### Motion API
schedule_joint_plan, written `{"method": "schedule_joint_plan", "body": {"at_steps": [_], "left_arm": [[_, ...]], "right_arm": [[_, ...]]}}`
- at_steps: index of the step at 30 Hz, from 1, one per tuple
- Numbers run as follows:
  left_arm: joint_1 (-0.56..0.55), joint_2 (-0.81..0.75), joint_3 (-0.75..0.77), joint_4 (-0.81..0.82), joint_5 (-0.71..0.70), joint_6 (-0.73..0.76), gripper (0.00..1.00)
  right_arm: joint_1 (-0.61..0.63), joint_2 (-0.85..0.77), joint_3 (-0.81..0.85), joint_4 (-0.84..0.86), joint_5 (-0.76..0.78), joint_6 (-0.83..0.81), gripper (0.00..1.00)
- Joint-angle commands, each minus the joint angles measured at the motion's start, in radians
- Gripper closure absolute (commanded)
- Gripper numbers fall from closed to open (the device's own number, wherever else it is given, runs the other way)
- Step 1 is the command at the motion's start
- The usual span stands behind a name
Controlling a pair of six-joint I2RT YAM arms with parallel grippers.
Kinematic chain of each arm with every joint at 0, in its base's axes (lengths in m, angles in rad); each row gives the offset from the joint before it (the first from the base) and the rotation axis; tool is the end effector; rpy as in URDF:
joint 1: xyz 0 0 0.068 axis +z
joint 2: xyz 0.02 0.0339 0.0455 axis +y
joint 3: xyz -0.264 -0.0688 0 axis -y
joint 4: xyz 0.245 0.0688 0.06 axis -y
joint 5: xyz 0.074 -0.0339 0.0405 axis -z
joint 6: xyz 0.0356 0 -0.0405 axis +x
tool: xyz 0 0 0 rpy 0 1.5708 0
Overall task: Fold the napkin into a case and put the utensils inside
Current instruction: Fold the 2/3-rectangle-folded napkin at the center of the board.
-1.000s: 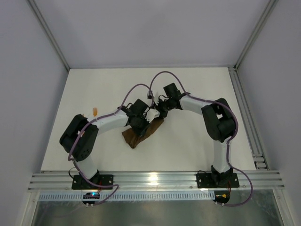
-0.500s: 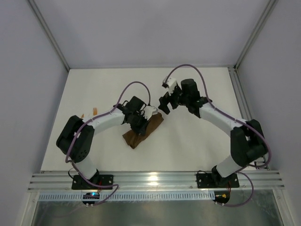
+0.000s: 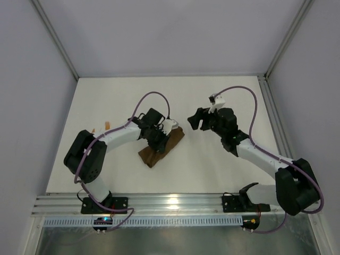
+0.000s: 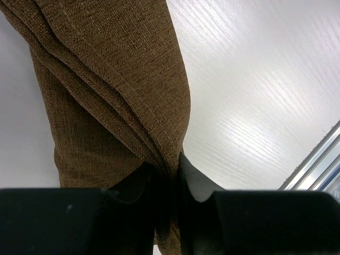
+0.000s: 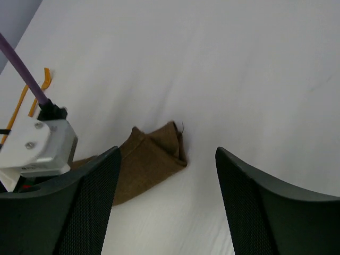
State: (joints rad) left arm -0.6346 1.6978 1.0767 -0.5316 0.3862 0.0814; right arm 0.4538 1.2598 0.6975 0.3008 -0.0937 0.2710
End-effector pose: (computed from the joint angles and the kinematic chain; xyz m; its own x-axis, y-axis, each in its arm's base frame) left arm 0.2586 -0.2071 0.1838 -0.6788 0.5933 -0.4327 0.7300 0.6091 -0.3101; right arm 0.2540 0.1276 0.2567 -0.3625 0.1197 -0.9243 -0.4366 0.8543 0.2819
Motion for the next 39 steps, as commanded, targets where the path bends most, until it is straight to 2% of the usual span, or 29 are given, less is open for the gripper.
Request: {"method": "schedule_joint_plan", "body": {"at_steps": [1,2,4,6,11,14,18,21,25,28,31,34,36,38,39], "left_arm": [[0.004,0.010,0.032,0.012,0.026,-0.009,0.80],[0.004,0.010,0.034,0.010,0.028,-0.011,0.80],[0.004,0.013,0.035,0.010,0.029,-0.009,0.80],[0.006,0.014,0.037,0.010,0.031,-0.008,0.80],[0.009,0.019,0.042,0.009,0.039,-0.011,0.79],[0.012,0.020,0.042,0.010,0.043,-0.011,0.80],[0.012,0.022,0.043,0.008,0.049,-0.009,0.80],[0.013,0.029,0.045,0.002,0.056,-0.008,0.79],[0.016,0.028,0.045,0.004,0.059,-0.008,0.79],[0.021,0.026,0.046,0.005,0.065,-0.003,0.79],[0.023,0.026,0.046,0.004,0.068,-0.002,0.79],[0.024,0.029,0.046,-0.001,0.068,0.000,0.79],[0.027,0.031,0.049,-0.004,0.071,0.000,0.78],[0.030,0.039,0.058,-0.019,0.075,0.004,0.73],[0.032,0.042,0.069,-0.028,0.077,0.011,0.69]], "right_arm": [[0.043,0.013,-0.146,0.062,-0.057,0.437,0.25],[0.069,0.012,-0.197,0.069,-0.004,0.465,0.24],[0.167,0.016,-0.208,0.051,0.066,0.479,0.22],[0.206,0.038,-0.199,0.063,0.089,0.499,0.17],[0.227,0.173,-0.187,0.142,0.058,0.608,0.17],[0.229,0.265,-0.156,0.140,0.043,0.646,0.21],[0.227,0.345,-0.136,0.216,0.040,0.665,0.26],[0.229,0.394,-0.102,0.215,0.040,0.665,0.32],[0.229,0.438,-0.087,0.218,0.034,0.697,0.48],[0.229,0.463,-0.072,0.213,0.038,0.702,0.55],[0.229,0.483,-0.052,0.201,0.038,0.702,0.57],[0.229,0.489,-0.039,0.198,0.034,0.705,0.66],[0.227,0.486,-0.036,0.187,0.038,0.706,0.77],[0.227,0.480,-0.026,0.172,0.046,0.700,0.85],[0.227,0.477,-0.023,0.152,0.049,0.697,0.92]]}}
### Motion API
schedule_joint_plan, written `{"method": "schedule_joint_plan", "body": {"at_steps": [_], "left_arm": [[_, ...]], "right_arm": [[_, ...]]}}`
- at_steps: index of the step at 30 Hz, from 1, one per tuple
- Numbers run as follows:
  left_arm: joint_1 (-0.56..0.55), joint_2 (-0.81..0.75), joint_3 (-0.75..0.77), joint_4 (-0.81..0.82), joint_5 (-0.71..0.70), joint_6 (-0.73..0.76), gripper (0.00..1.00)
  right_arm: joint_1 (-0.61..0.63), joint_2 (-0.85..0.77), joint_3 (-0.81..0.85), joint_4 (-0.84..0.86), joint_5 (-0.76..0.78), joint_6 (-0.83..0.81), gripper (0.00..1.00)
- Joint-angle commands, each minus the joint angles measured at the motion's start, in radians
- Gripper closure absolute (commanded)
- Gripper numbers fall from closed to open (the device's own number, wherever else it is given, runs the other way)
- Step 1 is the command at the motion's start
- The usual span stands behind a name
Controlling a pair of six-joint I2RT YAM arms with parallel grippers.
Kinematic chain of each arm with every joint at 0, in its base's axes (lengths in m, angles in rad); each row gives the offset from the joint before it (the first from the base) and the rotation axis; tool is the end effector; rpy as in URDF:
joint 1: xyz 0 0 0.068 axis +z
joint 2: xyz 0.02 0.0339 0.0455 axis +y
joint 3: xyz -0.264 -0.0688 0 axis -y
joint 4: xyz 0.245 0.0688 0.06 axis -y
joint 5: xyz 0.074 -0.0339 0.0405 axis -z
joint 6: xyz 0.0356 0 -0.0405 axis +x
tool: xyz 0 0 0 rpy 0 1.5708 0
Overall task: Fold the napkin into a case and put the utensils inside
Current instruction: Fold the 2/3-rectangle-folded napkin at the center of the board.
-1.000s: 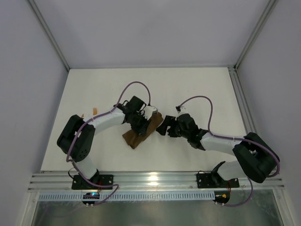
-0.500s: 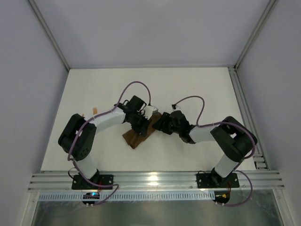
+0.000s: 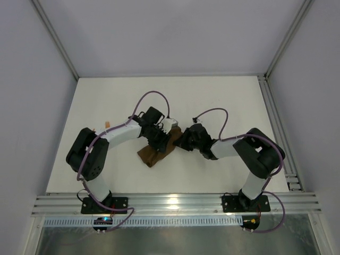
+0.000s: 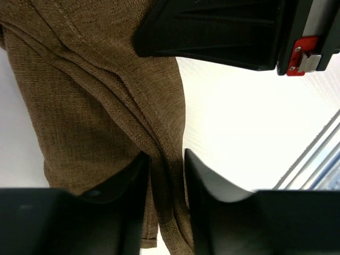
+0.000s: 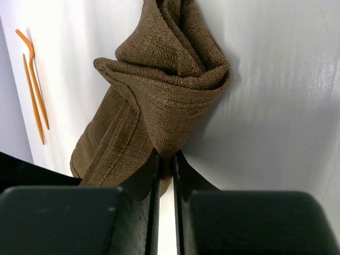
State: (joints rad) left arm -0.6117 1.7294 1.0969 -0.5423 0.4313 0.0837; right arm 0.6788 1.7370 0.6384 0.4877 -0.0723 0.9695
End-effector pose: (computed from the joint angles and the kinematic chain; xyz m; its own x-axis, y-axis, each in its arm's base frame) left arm 0.2664 -0.2050 0.1796 -0.6980 0.5824 -0.4166 0.7145 0.6045 -0.3521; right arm 0.2461 0.2018 0.1201 -0.8069 0.4058 -0.4292 -0.0122 0.7151 0.6989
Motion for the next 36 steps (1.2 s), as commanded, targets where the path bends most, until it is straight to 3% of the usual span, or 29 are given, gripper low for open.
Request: {"method": "schedule_joint_plan", "body": {"at_steps": [1,7,9,11,13,21,24,28,32,36], "left_arm": [[0.010,0.013,0.058,-0.046,0.041,0.014,0.62],[0.075,-0.080,0.142,-0.168,0.092,0.100,0.42],[0.115,-0.145,0.138,-0.165,-0.047,0.132,0.40],[0.125,-0.160,0.098,-0.107,-0.246,0.139,0.42],[0.125,-0.130,0.075,-0.091,-0.293,0.157,0.50],[0.098,-0.008,-0.002,-0.062,-0.262,0.197,0.50],[0.072,0.016,-0.006,-0.083,-0.214,0.217,0.49],[0.101,-0.083,-0.040,-0.055,-0.183,0.206,0.51],[0.162,-0.221,-0.069,-0.035,-0.230,0.174,0.53],[0.162,-0.318,-0.137,-0.004,-0.229,0.200,0.45]], "right_arm": [[-0.001,-0.004,0.041,-0.044,0.026,-0.008,0.95],[-0.080,-0.013,0.090,-0.147,-0.087,-0.127,0.97],[-0.122,-0.005,0.119,-0.247,-0.133,-0.222,0.97],[-0.139,0.004,0.159,-0.338,-0.185,-0.291,0.97],[-0.145,0.015,0.220,-0.420,-0.185,-0.386,0.97],[-0.177,0.099,0.392,-0.613,-0.319,-0.563,0.97],[-0.189,0.197,0.544,-0.725,-0.397,-0.676,0.97],[-0.191,0.316,0.733,-0.937,-0.467,-0.869,0.97],[-0.151,0.339,0.785,-1.069,-0.566,-1.058,0.97],[-0.066,0.318,0.819,-1.152,-0.538,-1.230,0.97]]}}
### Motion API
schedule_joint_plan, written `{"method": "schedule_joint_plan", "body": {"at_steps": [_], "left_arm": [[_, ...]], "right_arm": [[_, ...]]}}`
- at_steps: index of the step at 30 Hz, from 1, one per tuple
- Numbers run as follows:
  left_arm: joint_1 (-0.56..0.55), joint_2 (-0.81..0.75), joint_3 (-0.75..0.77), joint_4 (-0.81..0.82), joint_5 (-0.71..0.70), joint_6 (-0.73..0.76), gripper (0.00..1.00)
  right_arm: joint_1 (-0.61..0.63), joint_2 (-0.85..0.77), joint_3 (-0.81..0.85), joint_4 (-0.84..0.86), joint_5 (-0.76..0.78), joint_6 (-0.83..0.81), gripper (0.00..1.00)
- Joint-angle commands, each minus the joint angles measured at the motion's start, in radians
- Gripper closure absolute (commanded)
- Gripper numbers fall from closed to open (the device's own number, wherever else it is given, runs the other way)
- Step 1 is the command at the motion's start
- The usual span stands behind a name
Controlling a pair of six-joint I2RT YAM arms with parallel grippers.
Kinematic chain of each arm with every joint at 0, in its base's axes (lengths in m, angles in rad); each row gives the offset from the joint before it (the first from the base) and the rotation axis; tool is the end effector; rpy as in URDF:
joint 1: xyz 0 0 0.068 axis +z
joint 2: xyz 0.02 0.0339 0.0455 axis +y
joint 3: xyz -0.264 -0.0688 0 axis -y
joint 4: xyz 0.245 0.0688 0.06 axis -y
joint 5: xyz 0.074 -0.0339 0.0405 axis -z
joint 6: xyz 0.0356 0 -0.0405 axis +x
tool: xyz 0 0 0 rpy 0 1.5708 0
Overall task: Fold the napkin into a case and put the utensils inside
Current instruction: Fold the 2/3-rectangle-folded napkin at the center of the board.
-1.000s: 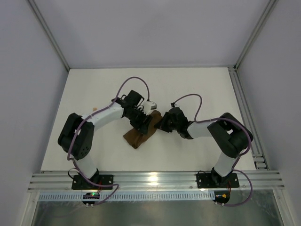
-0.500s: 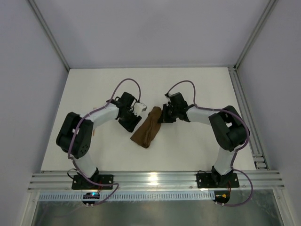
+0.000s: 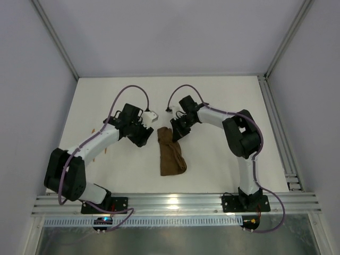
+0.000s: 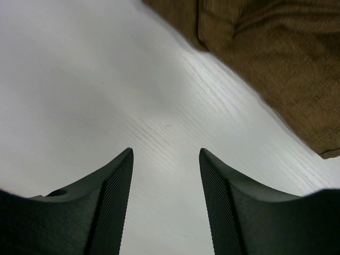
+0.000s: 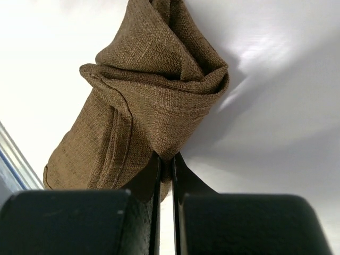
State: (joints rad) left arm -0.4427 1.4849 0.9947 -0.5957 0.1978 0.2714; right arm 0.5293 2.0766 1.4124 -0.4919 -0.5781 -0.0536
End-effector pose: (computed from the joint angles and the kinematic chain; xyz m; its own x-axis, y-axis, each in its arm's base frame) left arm 0.2613 -0.1316 0.2178 -0.6354 0.5921 -0.4957 0.6987 0.7141 -0.0425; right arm 0.3524 0.2287 0.1456 -0.7560 -0.4942 -0.4291 -0.6544 0.5861 0.4778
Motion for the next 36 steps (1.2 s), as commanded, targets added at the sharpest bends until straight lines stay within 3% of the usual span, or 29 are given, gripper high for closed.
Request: {"method": "schedule_joint_plan", "body": {"at_steps": [1,10,12,25,30,36], "left_arm": [[-0.007,-0.080,-0.050,0.051,0.009,0.017,0.43],[-0.047,0.011,-0.082,0.131,-0.017,0.005,0.40],[-0.054,0.046,-0.080,0.170,-0.029,-0.003,0.41],[-0.056,0.049,-0.054,0.284,0.040,-0.093,0.47],[-0.056,0.008,-0.047,0.286,0.083,-0.121,0.41],[-0.056,0.040,-0.041,0.300,0.095,-0.124,0.40]], "right_arm": [[0.098,-0.015,0.060,-0.191,-0.042,-0.225,0.97],[0.121,0.063,0.195,-0.243,-0.065,-0.304,0.97],[0.120,0.082,0.218,-0.243,-0.071,-0.302,0.93],[0.103,0.066,0.148,-0.091,-0.016,-0.200,0.72],[0.098,0.066,0.143,-0.077,-0.002,-0.184,0.71],[0.094,0.054,0.128,-0.059,0.004,-0.170,0.71]]}}
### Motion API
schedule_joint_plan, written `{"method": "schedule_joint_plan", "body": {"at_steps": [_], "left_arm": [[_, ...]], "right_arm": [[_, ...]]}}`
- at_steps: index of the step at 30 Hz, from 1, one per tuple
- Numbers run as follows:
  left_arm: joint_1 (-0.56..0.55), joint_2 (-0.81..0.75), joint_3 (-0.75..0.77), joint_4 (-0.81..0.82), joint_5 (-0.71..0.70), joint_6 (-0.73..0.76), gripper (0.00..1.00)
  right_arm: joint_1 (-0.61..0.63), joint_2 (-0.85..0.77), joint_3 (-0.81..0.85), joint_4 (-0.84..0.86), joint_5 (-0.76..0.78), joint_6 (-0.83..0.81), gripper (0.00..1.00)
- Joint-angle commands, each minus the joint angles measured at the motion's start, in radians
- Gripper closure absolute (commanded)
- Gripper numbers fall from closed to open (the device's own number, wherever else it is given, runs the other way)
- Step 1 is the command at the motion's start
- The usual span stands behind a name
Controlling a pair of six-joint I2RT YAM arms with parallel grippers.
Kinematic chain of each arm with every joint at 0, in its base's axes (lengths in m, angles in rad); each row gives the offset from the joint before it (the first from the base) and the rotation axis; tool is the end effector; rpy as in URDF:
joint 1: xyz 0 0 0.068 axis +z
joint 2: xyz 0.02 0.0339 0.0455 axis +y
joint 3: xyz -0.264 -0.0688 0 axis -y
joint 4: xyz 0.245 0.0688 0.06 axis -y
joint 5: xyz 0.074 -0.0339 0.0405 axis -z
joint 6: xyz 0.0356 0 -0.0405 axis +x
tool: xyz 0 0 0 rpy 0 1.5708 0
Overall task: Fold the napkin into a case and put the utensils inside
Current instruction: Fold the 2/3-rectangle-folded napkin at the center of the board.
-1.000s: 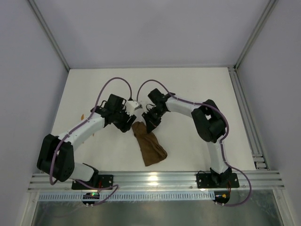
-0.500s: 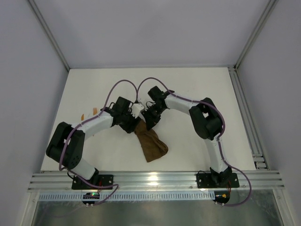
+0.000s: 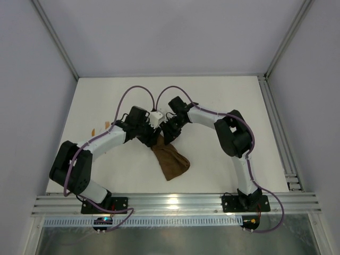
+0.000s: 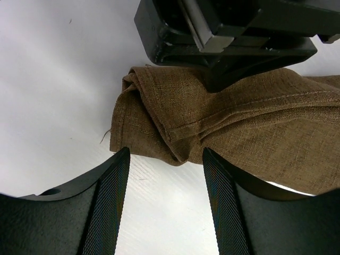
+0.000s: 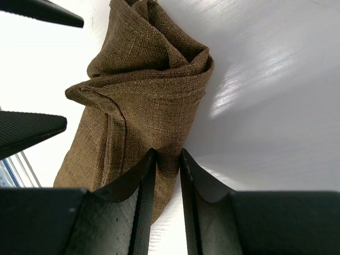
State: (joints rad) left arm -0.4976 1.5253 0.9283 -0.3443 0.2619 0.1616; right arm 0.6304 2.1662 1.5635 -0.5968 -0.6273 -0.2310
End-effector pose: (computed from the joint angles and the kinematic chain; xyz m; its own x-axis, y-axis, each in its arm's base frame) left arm 0.2664 -0.1552 0.2015 -0.6053 0.5057 -0.6147 0.7015 0.7038 -0.1118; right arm 0.3441 0.2770 0.1468 -0.5841 -0.6557 -0.4784 -0.8044 0.3887 0.4494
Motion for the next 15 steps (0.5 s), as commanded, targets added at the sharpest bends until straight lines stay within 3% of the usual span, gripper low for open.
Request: {"method": "schedule_joint_plan", "body": {"at_steps": [1,7,15], "left_arm": [[-0.001,-0.005,0.026,0.056,0.040,-0.016,0.40],[-0.001,-0.015,0.038,0.061,-0.027,-0.017,0.38],[-0.015,0.128,0.069,0.080,-0.047,-0.043,0.54]], "right_arm": [[-0.006,-0.039,-0.025,0.051,0.055,0.007,0.71],[-0.008,-0.045,-0.029,0.057,0.063,0.010,0.71],[-0.009,-0.062,-0.053,0.077,0.058,0.021,0.71]]}}
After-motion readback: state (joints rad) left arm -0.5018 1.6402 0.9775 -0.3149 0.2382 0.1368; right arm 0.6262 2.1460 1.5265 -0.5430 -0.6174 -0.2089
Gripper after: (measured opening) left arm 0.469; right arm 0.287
